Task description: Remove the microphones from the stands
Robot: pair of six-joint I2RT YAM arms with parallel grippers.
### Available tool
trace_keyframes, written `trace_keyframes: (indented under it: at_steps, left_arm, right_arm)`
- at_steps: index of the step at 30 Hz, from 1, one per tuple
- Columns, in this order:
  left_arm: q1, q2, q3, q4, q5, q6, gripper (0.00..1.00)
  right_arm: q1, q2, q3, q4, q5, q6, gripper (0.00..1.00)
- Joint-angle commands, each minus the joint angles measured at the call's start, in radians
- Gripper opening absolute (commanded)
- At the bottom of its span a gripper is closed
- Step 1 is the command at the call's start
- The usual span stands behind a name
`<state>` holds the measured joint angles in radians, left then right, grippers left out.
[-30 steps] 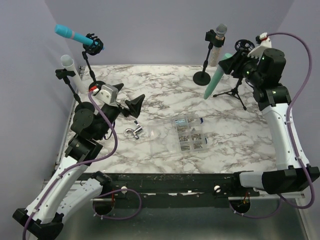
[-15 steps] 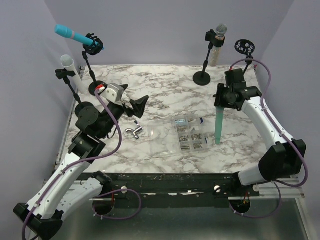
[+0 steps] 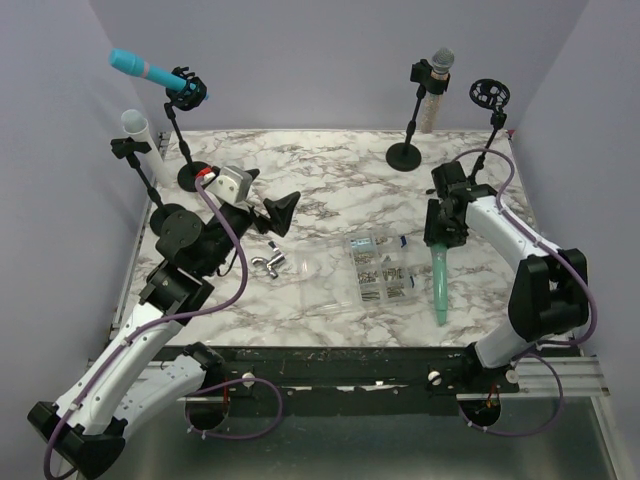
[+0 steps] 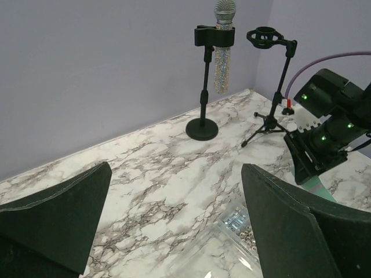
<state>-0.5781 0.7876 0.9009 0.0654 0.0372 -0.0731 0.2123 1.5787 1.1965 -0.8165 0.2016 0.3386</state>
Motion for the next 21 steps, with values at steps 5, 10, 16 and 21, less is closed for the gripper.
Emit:
trace_keyframes:
  at_steps: [5, 10, 16, 21]
  left_arm:
    - [-0.005, -0.013, -0.004, 0.012, -0.02, 0.017, 0.98]
    - [-0.006, -0.013, -0.005, 0.013, -0.02, 0.018, 0.98]
    - [-0.006, -0.011, -0.007, 0.015, -0.023, 0.018, 0.99]
    - [-0.007, -0.008, -0.006, 0.014, -0.027, 0.024, 0.98]
  right_arm:
    - [-0.002, 0.056, -0.104, 0.067, 0.003, 0.045, 0.01]
    - [0.002, 0.068, -0.148, 0.097, -0.018, 0.041, 0.01]
    - [0.004, 0.073, -0.169, 0.123, -0.027, 0.036, 0.01]
    - [0.005, 0.077, -0.183, 0.142, -0.037, 0.036, 0.07]
